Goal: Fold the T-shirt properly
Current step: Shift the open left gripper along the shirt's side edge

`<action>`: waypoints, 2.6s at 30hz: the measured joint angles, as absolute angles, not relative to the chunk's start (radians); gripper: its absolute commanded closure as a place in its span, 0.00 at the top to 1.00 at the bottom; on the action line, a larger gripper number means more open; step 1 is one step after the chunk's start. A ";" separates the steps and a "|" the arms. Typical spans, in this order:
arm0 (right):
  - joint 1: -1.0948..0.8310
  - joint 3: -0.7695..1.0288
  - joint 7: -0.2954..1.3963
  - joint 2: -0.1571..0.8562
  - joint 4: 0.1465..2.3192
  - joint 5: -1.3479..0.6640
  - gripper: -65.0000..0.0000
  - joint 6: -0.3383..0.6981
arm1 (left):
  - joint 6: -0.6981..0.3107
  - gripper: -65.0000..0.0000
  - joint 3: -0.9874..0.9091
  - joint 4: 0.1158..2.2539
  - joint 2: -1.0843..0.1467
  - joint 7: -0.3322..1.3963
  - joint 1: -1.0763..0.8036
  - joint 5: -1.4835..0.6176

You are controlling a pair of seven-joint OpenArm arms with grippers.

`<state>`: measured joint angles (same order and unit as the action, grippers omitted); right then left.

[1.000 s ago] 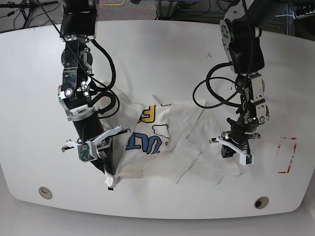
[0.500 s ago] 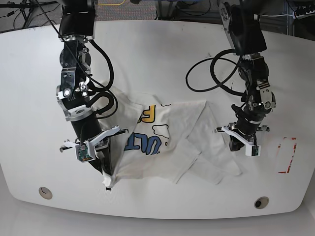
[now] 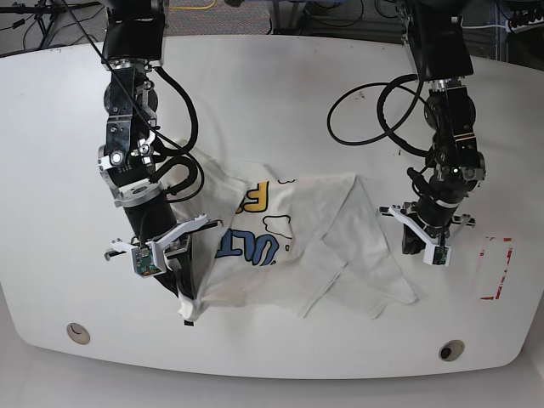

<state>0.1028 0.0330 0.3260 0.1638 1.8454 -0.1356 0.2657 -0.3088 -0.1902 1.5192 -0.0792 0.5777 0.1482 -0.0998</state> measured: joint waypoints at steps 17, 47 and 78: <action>0.057 0.039 0.333 0.141 1.850 -0.129 0.02 0.266 | -0.415 0.75 -0.308 1.303 -0.091 0.546 0.255 -0.099; 0.025 0.033 0.327 0.144 1.864 -0.131 0.01 0.265 | -0.420 0.74 -0.366 1.168 -0.078 0.511 0.367 -0.098; 0.038 0.022 0.333 0.145 1.881 -0.128 0.00 0.263 | -0.412 0.75 -0.339 0.592 -0.090 0.368 0.659 -0.114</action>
<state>0.0380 0.0219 0.3332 0.1452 1.8812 -0.1284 0.2630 -0.4122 -0.3386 0.5919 -0.0902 0.3676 0.6586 -0.1139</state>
